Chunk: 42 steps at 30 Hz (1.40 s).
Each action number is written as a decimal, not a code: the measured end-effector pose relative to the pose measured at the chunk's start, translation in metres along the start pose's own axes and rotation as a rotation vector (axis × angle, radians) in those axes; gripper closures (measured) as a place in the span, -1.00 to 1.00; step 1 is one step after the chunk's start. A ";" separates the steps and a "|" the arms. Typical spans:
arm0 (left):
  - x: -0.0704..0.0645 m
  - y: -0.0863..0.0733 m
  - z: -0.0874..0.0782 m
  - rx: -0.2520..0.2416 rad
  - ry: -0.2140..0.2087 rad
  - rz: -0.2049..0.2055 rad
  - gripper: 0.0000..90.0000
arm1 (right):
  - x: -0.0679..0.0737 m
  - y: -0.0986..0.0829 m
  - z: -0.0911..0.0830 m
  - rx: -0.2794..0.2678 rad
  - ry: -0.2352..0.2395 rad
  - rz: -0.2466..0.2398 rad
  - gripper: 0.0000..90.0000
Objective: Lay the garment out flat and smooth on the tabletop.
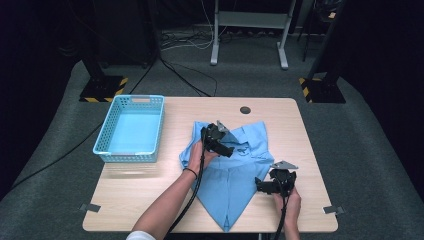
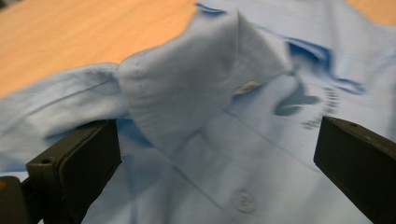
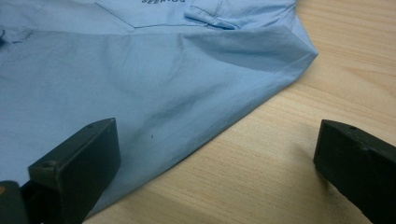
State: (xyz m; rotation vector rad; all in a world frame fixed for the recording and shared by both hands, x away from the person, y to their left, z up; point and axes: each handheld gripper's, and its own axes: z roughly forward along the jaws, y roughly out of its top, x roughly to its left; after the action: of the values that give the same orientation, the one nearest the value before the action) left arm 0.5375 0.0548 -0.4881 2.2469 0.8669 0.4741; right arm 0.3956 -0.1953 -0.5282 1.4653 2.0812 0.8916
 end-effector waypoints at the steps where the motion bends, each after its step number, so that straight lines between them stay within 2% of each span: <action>1: 0.005 0.000 0.003 0.011 0.001 -0.018 -1.00 | 0.000 0.000 0.000 0.000 0.000 0.000 -1.00; 4: 0.016 -0.003 0.008 0.026 0.023 -0.076 -1.00 | 0.000 0.000 0.000 0.001 -0.001 0.003 -1.00; 6: 0.020 -0.006 0.007 0.022 0.007 -0.126 -1.00 | 0.000 0.000 0.000 0.000 -0.001 0.002 -1.00; 7: 0.020 -0.008 0.006 0.019 0.000 -0.135 -1.00 | 0.000 0.000 0.000 0.000 -0.001 0.002 -1.00; 9: 0.016 -0.012 0.002 0.019 0.001 -0.123 -1.00 | 0.000 0.001 0.000 0.001 -0.002 0.005 -1.00; 12: 0.003 -0.021 -0.003 0.028 -0.026 -0.105 -1.00 | 0.000 0.001 0.000 0.001 -0.005 0.007 -1.00; 14: -0.008 -0.026 -0.010 0.030 -0.020 -0.072 -1.00 | 0.000 0.001 0.001 0.001 -0.005 0.007 -1.00; 17: -0.026 -0.038 -0.023 0.016 -0.033 -0.074 -1.00 | 0.000 0.000 0.000 0.001 -0.008 0.008 -1.00; 21: -0.053 -0.056 -0.037 0.008 -0.013 -0.025 -1.00 | 0.000 0.000 0.000 0.001 -0.008 0.008 -1.00; 24: -0.070 -0.070 -0.044 0.001 -0.015 -0.033 -1.00 | 0.000 0.000 0.000 0.001 -0.009 0.010 -1.00; 26: -0.078 -0.077 -0.043 0.028 -0.006 -0.034 -1.00 | 0.000 0.000 0.000 0.001 -0.011 0.011 -1.00; 28: -0.081 -0.083 -0.043 0.014 -0.027 -0.058 -1.00 | 0.000 0.000 0.000 0.001 -0.012 0.011 -1.00; 32: -0.080 -0.091 -0.044 -0.020 -0.040 -0.100 -1.00 | 0.000 0.000 0.000 0.001 -0.013 0.011 -1.00; 42: -0.081 -0.092 -0.045 -0.019 -0.039 -0.097 -1.00 | 0.000 0.001 -0.001 0.011 -0.007 0.000 -1.00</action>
State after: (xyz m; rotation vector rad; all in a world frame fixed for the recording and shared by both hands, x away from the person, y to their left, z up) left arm 0.4146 0.0699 -0.5276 2.1785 0.9426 0.3915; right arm 0.3956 -0.1949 -0.5273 1.4719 2.0847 0.8747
